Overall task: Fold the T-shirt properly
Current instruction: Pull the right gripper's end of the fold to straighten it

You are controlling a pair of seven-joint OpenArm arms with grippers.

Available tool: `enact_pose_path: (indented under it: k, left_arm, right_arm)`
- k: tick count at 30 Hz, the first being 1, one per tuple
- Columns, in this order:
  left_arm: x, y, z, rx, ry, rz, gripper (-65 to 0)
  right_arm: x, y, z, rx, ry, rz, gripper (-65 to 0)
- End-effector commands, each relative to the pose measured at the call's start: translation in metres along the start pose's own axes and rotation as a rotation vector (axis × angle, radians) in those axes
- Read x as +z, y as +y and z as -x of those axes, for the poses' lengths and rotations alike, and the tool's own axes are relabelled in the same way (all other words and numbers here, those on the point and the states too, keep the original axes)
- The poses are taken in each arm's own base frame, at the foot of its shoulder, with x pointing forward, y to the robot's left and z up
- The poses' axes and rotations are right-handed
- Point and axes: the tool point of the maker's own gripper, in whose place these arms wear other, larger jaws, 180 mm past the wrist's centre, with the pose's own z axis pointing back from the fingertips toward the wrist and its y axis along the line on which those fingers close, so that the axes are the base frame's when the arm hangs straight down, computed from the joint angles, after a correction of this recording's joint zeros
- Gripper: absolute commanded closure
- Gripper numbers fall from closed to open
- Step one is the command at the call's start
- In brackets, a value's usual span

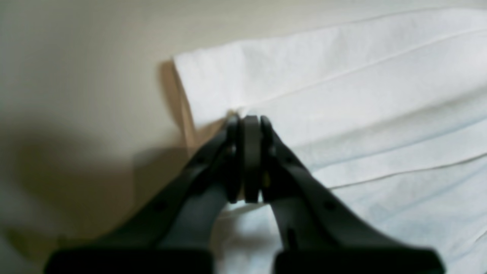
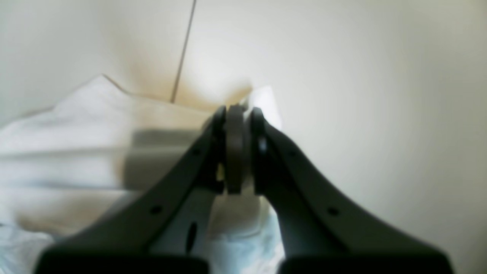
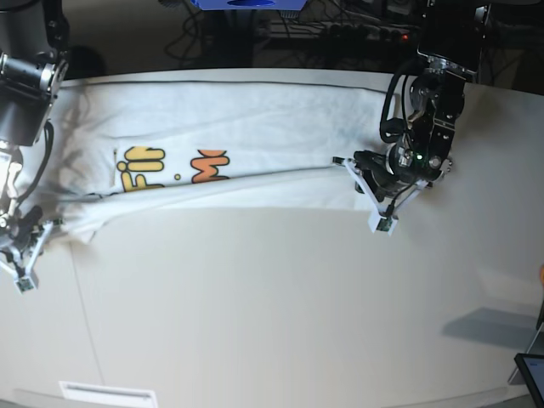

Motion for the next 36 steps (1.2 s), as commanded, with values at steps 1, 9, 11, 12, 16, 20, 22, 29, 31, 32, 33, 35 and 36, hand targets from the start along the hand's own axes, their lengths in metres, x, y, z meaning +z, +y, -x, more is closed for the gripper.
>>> enact_pose_path:
  k: [1, 9, 11, 12, 16, 20, 22, 29, 31, 32, 33, 35, 36]
  left_arm:
    - [0.004, 0.006, -0.006, -0.006, -0.011, -0.016, 0.0]
    - [0.004, 0.006, -0.005, -0.006, -0.008, -0.016, 0.0]
    - [0.004, 0.005, -0.004, -0.006, -0.006, -0.015, 0.0]
    - [0.004, 0.005, -0.004, -0.006, -0.006, -0.015, 0.0]
    - [0.004, 0.005, -0.004, -0.006, -0.008, -0.014, 0.0]
    - [0.012, 0.001, -0.014, -0.024, -0.043, -0.01, 0.0]
    - [0.015, -0.001, -0.018, -0.031, -0.057, -0.007, 0.0]
    - [0.018, -0.004, -0.021, -0.039, -0.071, -0.002, 0.0]
    - [0.019, -0.005, -0.018, -0.041, -0.065, 0.0, 0.0]
    - [0.02, -0.006, -0.018, -0.043, -0.069, 0.002, 0.0]
    - [0.021, -0.007, -0.018, -0.046, -0.071, 0.004, 0.0]
    - [0.024, -0.005, -0.017, -0.057, -0.066, -0.001, 0.0]
    - [0.025, -0.006, -0.015, -0.059, -0.052, 0.0, 0.0]
  right_arm:
    - [0.015, -0.019, -0.019, 0.01, -0.054, 0.051, -0.3]
    - [0.048, -0.009, -0.011, 0.077, 0.009, 0.126, -0.3]
    - [0.055, -0.003, -0.007, 0.086, 0.033, 0.137, -0.3]
    - [0.058, 0.0, -0.003, 0.092, 0.042, 0.14, -0.3]
    - [0.073, 0.013, 0.003, 0.116, 0.043, 0.159, -0.3]
    - [0.094, 0.012, 0.015, 0.112, 0.069, 0.205, -0.3]
    - [0.101, 0.015, 0.02, 0.108, 0.077, 0.213, -0.3]
    - [0.109, 0.032, 0.048, 0.121, 0.121, 0.198, -0.3]
    - [0.109, 0.041, 0.053, 0.117, 0.124, 0.182, -0.3]
    - [0.11, 0.046, 0.056, 0.116, 0.127, 0.175, -0.3]
    - [0.11, 0.048, 0.059, 0.117, 0.131, 0.171, -0.3]
    - [0.11, 0.053, 0.066, 0.119, 0.146, 0.161, -0.3]
    - [0.11, 0.054, 0.069, 0.121, 0.153, 0.158, -0.3]
